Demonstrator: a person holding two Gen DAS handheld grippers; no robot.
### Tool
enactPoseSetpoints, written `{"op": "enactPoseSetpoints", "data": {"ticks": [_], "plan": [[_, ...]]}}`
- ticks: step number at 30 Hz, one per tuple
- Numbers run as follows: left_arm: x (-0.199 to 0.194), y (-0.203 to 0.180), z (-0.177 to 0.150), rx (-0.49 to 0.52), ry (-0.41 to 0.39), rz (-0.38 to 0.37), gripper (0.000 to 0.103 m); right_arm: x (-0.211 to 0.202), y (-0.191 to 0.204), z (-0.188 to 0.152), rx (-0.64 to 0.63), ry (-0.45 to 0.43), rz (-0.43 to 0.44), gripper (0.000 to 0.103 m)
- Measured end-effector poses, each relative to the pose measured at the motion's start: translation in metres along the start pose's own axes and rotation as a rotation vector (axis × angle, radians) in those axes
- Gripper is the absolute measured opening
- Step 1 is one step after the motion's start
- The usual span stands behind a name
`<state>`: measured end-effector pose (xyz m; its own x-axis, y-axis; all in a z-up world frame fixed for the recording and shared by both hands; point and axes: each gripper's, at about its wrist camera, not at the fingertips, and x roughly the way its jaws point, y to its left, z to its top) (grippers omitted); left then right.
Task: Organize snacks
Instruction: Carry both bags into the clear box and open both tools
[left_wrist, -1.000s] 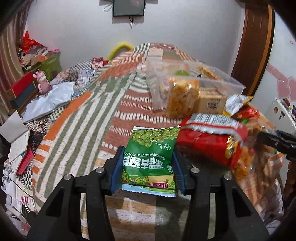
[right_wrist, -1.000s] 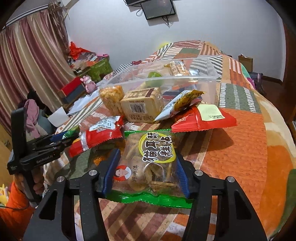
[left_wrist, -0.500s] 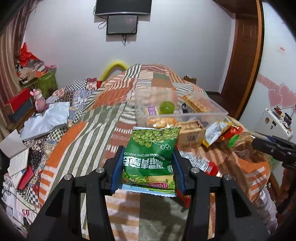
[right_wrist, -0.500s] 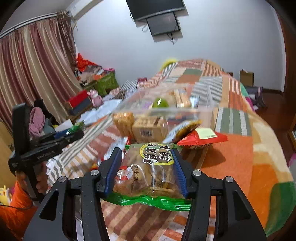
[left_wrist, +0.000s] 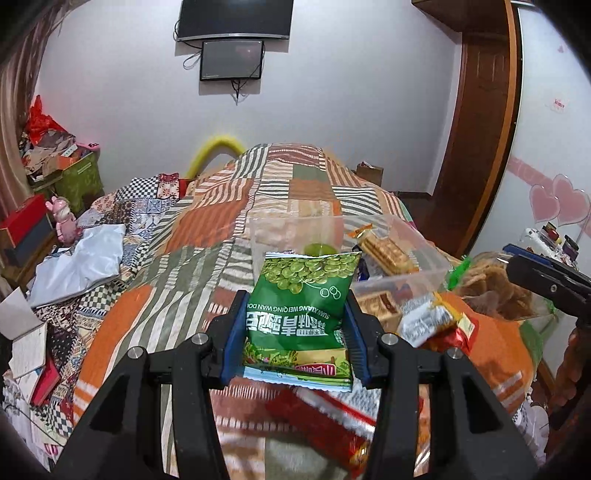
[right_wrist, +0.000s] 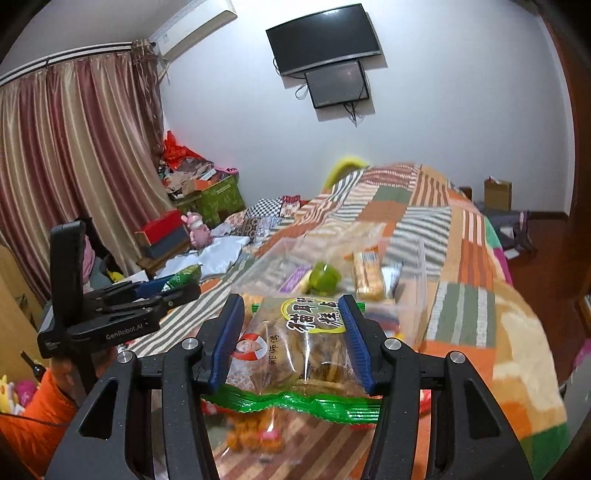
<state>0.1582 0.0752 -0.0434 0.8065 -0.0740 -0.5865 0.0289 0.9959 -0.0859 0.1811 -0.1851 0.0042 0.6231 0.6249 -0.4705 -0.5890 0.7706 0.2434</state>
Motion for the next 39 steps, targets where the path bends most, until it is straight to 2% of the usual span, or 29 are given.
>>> {"op": "enactPoseSetpoints", "data": {"ticks": [9,17,20,26,39], "plan": [[0.043,0.002,0.031,-0.003,0.060,-0.015,0.048,0.038,-0.010,0.029,-0.041,0.031,-0.006,0.049],[0.090,0.005,0.050,0.027,0.127,-0.001,0.048,0.092,-0.017,0.040,-0.059,0.147,0.028,0.049],[0.110,0.006,0.051,0.027,0.175,-0.012,0.048,0.109,-0.019,0.040,-0.069,0.196,0.035,0.049],[0.135,0.003,0.051,0.062,0.222,-0.002,0.048,0.137,-0.026,0.039,-0.081,0.266,0.043,0.049],[0.160,-0.005,0.052,0.092,0.273,-0.002,0.048,0.170,-0.038,0.030,-0.069,0.393,0.037,0.050]]}}
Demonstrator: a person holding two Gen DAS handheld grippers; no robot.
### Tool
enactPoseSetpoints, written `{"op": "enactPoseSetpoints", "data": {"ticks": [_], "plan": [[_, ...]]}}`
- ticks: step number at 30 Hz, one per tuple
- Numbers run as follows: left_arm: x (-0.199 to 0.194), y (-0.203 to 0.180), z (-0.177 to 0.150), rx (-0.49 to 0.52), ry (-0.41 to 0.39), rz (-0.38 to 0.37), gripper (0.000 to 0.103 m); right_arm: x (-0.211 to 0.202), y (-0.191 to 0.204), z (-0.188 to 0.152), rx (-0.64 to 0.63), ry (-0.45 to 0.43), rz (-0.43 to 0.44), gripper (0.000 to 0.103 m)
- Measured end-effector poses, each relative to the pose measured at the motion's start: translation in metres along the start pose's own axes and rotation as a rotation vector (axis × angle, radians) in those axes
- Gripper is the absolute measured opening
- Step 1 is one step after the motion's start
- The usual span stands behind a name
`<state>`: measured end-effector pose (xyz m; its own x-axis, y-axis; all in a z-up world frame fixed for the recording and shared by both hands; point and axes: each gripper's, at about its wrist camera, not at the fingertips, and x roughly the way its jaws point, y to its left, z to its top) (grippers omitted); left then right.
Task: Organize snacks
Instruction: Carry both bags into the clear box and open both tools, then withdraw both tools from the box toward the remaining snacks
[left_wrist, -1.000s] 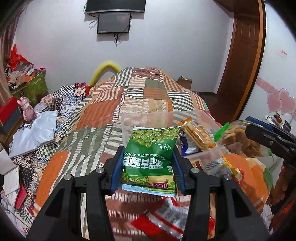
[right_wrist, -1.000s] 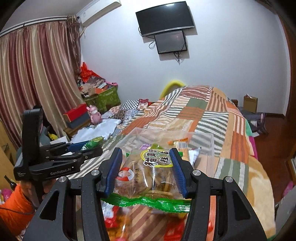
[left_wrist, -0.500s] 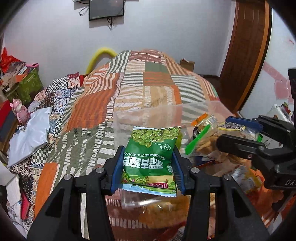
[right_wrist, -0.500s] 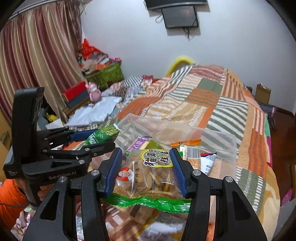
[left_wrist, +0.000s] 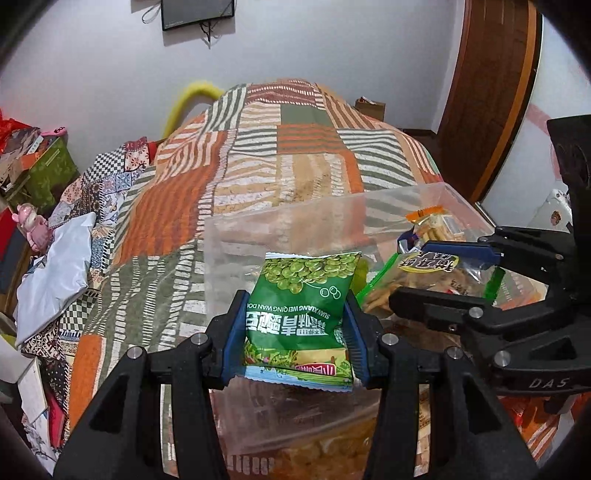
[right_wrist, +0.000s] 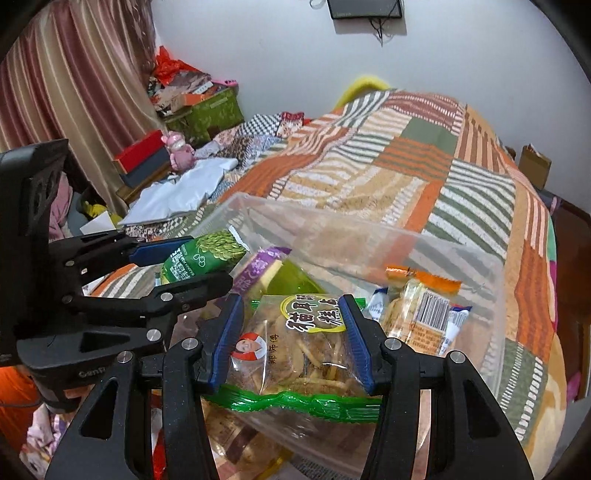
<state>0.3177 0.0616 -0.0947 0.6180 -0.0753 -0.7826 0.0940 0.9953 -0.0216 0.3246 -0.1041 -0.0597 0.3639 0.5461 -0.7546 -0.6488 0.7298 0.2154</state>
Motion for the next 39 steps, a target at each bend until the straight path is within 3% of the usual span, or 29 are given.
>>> {"op": "enactPoseSetpoints", "data": {"ticks": [9,21,32,39], "plan": [[0.008,-0.004,-0.005,0.007,0.031,-0.006,0.051,-0.004,-0.003,-0.004,-0.006,0.012,-0.002,0.053],[-0.032,-0.006,-0.006,0.000,-0.072,0.012,0.069,-0.041,0.005,-0.006,-0.034,-0.088,-0.040,0.057],[-0.074,-0.001,-0.032,-0.034,-0.133,0.034,0.070,-0.085,0.015,-0.029,-0.062,-0.199,-0.100,0.061],[-0.080,-0.001,-0.059,-0.051,-0.129,0.029,0.070,-0.091,0.019,-0.053,-0.071,-0.203,-0.128,0.061]]}}
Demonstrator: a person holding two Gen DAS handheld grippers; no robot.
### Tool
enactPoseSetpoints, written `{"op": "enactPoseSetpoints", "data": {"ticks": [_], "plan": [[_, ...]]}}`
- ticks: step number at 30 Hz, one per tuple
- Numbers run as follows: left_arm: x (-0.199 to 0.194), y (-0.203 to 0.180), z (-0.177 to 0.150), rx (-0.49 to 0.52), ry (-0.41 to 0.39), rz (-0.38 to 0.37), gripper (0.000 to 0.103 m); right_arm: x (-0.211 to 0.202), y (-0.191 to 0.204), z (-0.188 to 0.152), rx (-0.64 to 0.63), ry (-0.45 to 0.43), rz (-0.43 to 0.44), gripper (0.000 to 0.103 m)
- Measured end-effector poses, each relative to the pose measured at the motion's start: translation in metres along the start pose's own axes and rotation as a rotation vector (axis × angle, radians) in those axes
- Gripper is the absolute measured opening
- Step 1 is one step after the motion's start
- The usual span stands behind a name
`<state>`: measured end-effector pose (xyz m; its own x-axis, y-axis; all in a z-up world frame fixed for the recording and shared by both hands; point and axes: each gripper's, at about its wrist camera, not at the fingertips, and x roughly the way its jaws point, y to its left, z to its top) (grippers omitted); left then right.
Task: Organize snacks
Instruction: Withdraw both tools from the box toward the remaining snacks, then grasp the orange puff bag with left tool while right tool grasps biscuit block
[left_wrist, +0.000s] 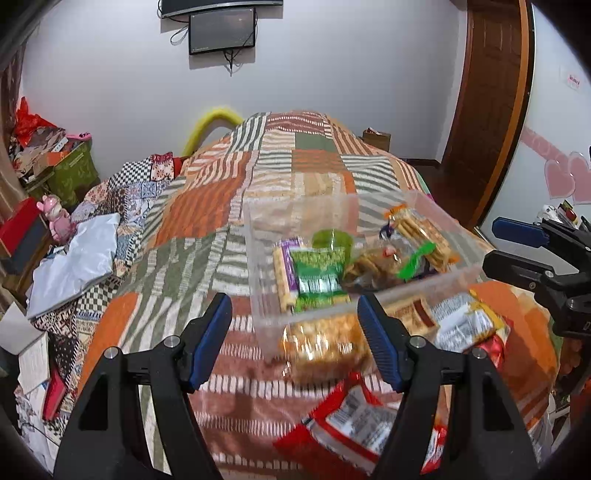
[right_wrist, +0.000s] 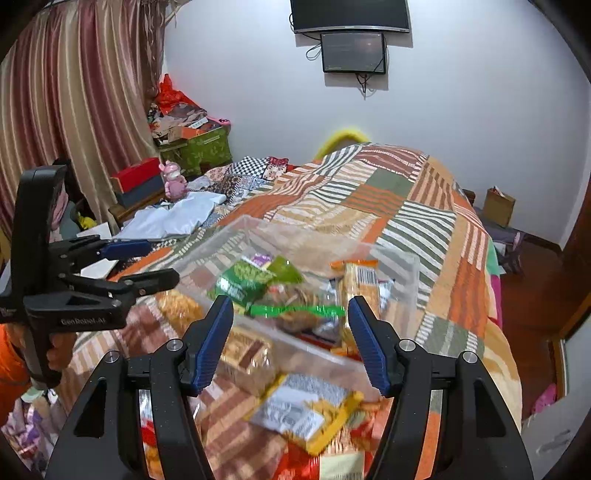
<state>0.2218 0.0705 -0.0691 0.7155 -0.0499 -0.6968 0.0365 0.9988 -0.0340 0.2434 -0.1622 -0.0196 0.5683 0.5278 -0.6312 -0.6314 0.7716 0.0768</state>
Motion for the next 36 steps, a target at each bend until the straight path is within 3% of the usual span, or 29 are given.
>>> {"op": "enactPoseSetpoints", "data": {"ticks": [16,20,24,29,36], "plan": [[0.028,-0.017,-0.033,-0.009,0.046,-0.022,0.069,0.028,0.012,-0.041,0.055,0.093,0.051,0.061],[0.028,-0.018,-0.034,-0.009,0.028,-0.026,0.053,0.035,0.015,-0.045,0.066,0.108,0.053,0.062],[0.027,-0.019,-0.037,0.002,0.020,-0.033,0.047,0.039,0.019,-0.046,0.084,0.107,0.047,0.073],[0.015,-0.016,-0.043,0.012,-0.007,-0.016,0.047,0.045,0.029,-0.044,0.100,0.120,0.052,0.075],[0.001,0.008,-0.050,-0.018,-0.033,-0.001,0.047,0.061,0.047,-0.038,0.101,0.142,0.006,0.085]]}}
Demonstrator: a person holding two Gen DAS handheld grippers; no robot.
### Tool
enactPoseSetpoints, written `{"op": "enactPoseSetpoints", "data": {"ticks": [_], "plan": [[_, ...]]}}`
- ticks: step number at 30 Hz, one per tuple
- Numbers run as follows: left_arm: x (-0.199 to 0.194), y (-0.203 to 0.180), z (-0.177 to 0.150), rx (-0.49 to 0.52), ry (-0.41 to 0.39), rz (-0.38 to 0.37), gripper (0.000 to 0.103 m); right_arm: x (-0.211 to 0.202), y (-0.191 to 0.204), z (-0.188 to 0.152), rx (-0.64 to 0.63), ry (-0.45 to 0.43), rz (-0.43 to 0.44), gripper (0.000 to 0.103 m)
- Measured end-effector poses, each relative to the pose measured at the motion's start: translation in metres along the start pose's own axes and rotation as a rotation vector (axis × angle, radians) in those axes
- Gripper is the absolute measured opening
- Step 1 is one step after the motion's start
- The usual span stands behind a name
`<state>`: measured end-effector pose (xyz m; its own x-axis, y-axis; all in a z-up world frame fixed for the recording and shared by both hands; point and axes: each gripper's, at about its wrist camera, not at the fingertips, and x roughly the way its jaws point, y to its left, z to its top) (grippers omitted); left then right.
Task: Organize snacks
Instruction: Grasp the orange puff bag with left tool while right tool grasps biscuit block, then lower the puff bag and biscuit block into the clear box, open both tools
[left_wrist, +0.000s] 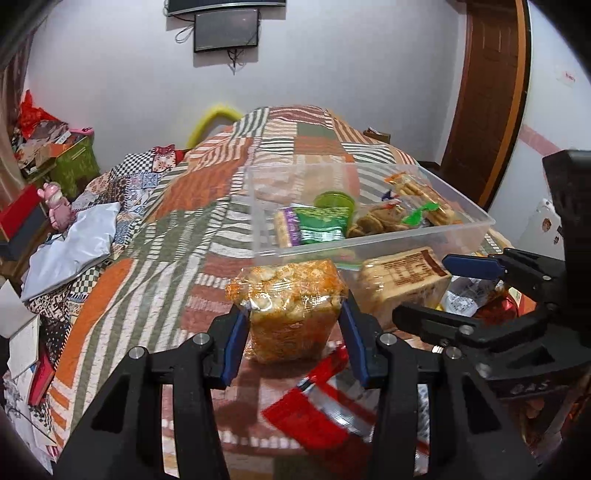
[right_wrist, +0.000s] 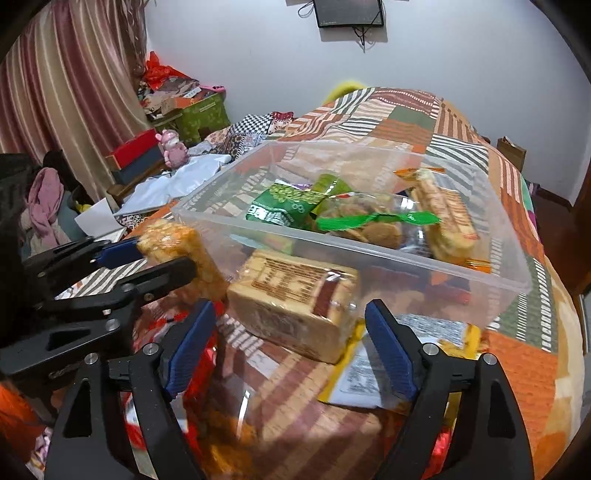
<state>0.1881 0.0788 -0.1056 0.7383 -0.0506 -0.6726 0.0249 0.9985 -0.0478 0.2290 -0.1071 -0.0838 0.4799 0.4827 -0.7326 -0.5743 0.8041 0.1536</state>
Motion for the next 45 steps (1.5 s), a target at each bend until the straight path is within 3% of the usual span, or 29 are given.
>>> {"op": "enactPoseSetpoints", "data": {"ticks": [12,15,30,38,45], "plan": [[-0.006,0.026,-0.011,-0.052,-0.011,-0.026,0.047,0.027,0.015,0.007,-0.013,0.048,-0.165,0.089],[-0.010,0.027,-0.011,-0.056,-0.017,-0.031,0.047,0.026,0.015,0.006,-0.014,0.043,-0.185,0.083],[-0.034,0.015,0.005,-0.034,-0.064,-0.021,0.046,-0.017,0.013,-0.003,0.004,-0.033,-0.095,0.081],[-0.044,0.005,0.031,-0.032,-0.114,-0.042,0.046,-0.055,0.006,0.015,0.012,-0.146,-0.057,0.081],[-0.030,0.005,0.058,-0.056,-0.124,-0.061,0.046,-0.058,-0.005,0.040,-0.009,-0.206,-0.094,0.081]]}}
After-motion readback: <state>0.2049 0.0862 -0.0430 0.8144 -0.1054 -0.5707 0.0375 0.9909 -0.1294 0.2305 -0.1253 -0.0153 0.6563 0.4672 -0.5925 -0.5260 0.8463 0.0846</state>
